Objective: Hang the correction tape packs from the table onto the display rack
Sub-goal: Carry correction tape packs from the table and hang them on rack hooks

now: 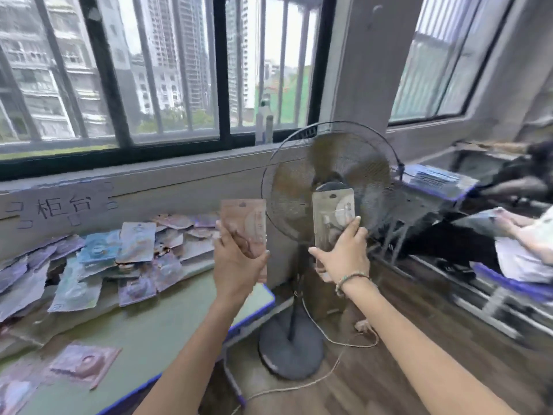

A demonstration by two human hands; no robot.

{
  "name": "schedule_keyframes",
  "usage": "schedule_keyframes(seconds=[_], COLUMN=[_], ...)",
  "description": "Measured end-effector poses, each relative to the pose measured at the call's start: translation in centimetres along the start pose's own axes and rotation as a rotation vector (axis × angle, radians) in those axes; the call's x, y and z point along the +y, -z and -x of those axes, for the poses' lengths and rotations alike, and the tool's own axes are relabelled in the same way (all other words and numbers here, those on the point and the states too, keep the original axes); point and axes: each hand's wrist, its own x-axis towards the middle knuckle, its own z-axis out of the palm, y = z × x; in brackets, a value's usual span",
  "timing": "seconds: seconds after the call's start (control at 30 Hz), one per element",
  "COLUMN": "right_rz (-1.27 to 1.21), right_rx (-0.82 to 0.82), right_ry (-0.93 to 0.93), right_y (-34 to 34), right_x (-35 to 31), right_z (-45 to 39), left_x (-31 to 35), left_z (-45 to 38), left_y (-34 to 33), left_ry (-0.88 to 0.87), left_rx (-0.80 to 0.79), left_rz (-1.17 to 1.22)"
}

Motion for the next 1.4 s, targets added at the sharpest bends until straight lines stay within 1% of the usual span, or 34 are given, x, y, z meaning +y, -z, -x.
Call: schedule_keyframes(seconds=[0.13,0.27,0.5,0.63,0.77,0.9,1.1,1.4], right_rz=[0.061,0.145,0.256,0.327,0.374,0.411,0.417,0.469], right_rx=[0.130,0.251,0.439,0.537,0.617,0.686,0.775,0.882], right_ry=[-0.155,-0.323,-0.599,-0.717,-0.830,-0.933,-1.089,-1.243], right_y=[7.1,15.4,30.9,38.8,45.1,50.0,56.2,65.0], right_x=[7.8,17.1,33.8,41.5,47.2,51.7,57.7,67.7], right_z=[1.3,3.8,11.0,15.9,20.8,25.0,30.1,35.8], left_x=[6.6,14.5,29.0,35.5,40.5,44.9,50.7,59.6], left_z=[4.3,10.5,26.0,35.3,43.7,51.0,60.6,74.6], left_y=[-5.8,-12.6,-23.7,-28.2,-31.7,-34.2,-37.2,-43.1], left_ry=[-0.131,-0.253,-0.411,-0.514,-0.600,-0.666,-0.743,-0.821], left_rx=[-0.141,-0.291,-0.554,-0.664,-0.799,-0.904,-1.023,-1.172], left_rz=[0.066,0.116,0.244,0.322,0.353,0.365,0.420,0.467])
